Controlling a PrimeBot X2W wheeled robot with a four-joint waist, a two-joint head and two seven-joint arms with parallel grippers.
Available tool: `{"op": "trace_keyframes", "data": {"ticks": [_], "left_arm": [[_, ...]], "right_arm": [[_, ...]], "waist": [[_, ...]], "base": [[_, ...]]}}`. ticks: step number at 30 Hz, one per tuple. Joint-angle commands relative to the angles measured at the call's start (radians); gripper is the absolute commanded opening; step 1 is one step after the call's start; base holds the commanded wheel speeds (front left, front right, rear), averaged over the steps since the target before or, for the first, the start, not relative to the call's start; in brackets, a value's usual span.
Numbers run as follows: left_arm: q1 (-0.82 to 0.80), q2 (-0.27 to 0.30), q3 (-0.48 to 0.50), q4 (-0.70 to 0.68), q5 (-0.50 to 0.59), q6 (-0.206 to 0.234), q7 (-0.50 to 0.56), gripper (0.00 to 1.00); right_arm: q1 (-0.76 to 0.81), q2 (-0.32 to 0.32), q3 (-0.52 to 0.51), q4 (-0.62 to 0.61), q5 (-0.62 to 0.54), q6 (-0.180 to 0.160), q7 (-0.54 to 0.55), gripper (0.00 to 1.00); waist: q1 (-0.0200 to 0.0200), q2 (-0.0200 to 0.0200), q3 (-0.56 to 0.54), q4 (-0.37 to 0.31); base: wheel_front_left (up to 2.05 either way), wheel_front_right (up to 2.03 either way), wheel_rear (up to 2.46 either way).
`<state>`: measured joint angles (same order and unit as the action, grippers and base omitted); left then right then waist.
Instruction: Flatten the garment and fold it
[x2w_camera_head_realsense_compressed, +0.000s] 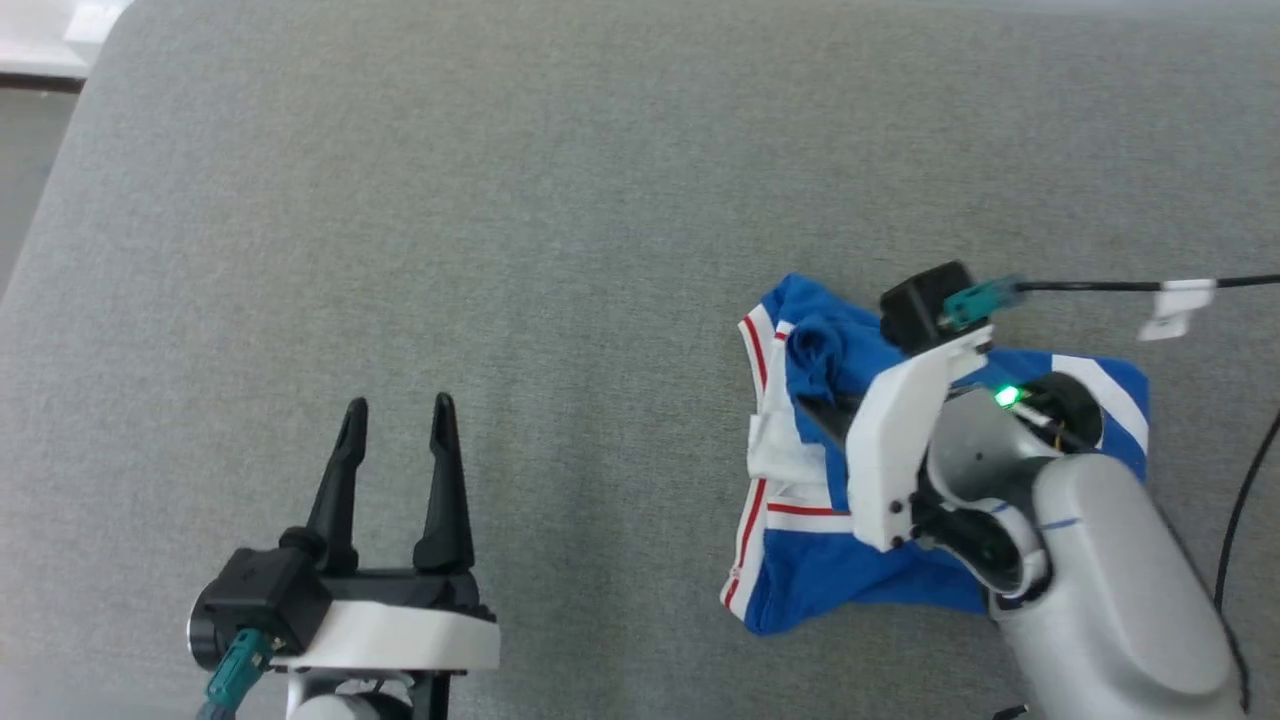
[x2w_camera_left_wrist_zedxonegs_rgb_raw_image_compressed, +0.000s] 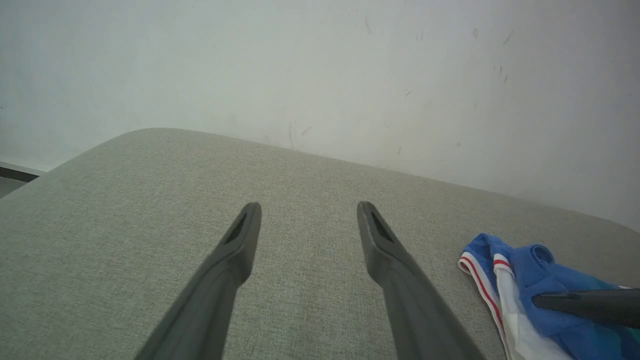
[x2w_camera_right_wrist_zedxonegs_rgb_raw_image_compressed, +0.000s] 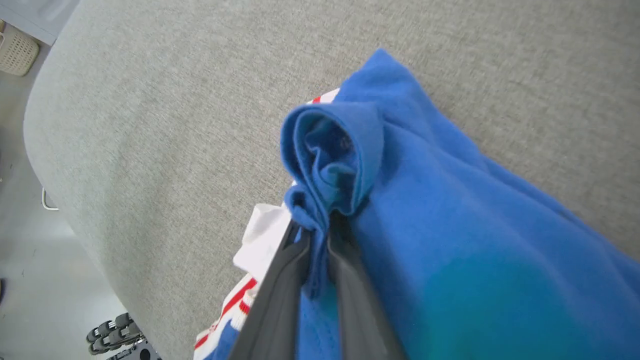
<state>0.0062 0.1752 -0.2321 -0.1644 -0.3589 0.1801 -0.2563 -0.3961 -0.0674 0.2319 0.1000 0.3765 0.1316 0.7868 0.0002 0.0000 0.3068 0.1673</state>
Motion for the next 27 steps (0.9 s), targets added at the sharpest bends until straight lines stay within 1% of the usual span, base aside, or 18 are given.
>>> {"op": "trace_keyframes", "data": {"ticks": [1,2,3,4,7,9,11,12,15,18,23,25,27], "left_arm": [[-0.016,-0.009,-0.001,0.008,0.01,-0.008,-0.005,1.0],[-0.019,-0.014,-0.001,0.012,0.012,-0.012,-0.005,1.0],[-0.021,-0.017,-0.001,0.017,0.014,-0.016,-0.005,1.0],[-0.023,-0.021,-0.002,0.022,0.015,-0.02,-0.005,1.0],[-0.025,-0.027,0.0,0.039,0.019,-0.032,-0.005,1.0],[-0.019,-0.027,0.003,0.048,0.02,-0.036,-0.005,1.0],[-0.009,-0.025,0.007,0.054,0.021,-0.04,-0.005,1.0],[-0.009,-0.025,0.007,0.054,0.021,-0.04,-0.005,1.0],[0.012,-0.019,0.014,0.056,0.019,-0.04,-0.005,1.0],[0.035,-0.013,0.021,0.044,0.016,-0.037,-0.005,1.0],[0.053,-0.005,0.026,0.013,0.02,-0.031,-0.005,1.0],[0.051,-0.003,0.024,0.004,0.024,-0.03,-0.005,1.0],[0.048,-0.001,0.023,-0.003,0.027,-0.028,-0.005,1.0]], "right_arm": [[-0.018,0.006,0.002,0.03,-0.025,-0.001,-0.015,0.0],[-0.024,0.008,0.005,0.058,-0.047,-0.001,-0.025,0.21],[-0.03,0.01,0.007,0.088,-0.066,-0.001,-0.033,0.72],[-0.033,0.012,0.003,0.117,-0.078,-0.001,-0.038,1.0],[-0.047,0.015,0.004,0.173,-0.083,-0.001,-0.066,1.0],[-0.054,0.016,0.013,0.175,-0.058,-0.001,-0.092,1.0],[-0.052,0.017,0.018,0.151,-0.023,-0.001,-0.11,1.0],[-0.052,0.017,0.018,0.151,-0.023,-0.001,-0.11,1.0],[-0.022,0.006,-0.017,0.074,0.029,-0.001,-0.11,1.0],[0.039,-0.046,-0.11,-0.043,0.046,-0.001,-0.114,1.0],[0.189,-0.135,-0.3,-0.232,0.006,-0.001,-0.133,1.0],[0.247,-0.126,-0.365,-0.269,0.008,-0.001,-0.14,1.0],[0.292,-0.119,-0.393,-0.284,0.008,-0.001,-0.139,1.0]], "waist": [[-0.0002,0.0,0.008,0.01],[-0.0002,0.0,0.008,0.012],[-0.0002,0.0,0.008,0.013],[-0.0002,0.0,0.006,0.014],[-0.0002,0.0,-0.01,0.012],[-0.0002,0.0,-0.026,0.002],[-0.0002,0.0,-0.045,-0.007],[-0.0002,0.0,-0.045,-0.007],[-0.0002,0.0,-0.072,-0.025],[-0.0002,0.0,-0.088,-0.041],[-0.0002,0.0,-0.073,-0.059],[-0.0002,0.0,-0.061,-0.064],[-0.0002,0.0,-0.044,-0.07]], "base": [[0.0,0.0,0.0],[0.0,0.0,0.0],[0.0,0.0,0.0],[0.0,0.0,0.0],[0.0,0.0,0.0],[0.0,0.0,0.0],[0.0,0.0,0.0],[0.0,0.0,0.0],[0.0,0.0,0.0],[0.0,0.0,0.0],[0.0,0.0,0.0],[0.0,0.0,0.0],[0.0,0.0,0.0]]}}
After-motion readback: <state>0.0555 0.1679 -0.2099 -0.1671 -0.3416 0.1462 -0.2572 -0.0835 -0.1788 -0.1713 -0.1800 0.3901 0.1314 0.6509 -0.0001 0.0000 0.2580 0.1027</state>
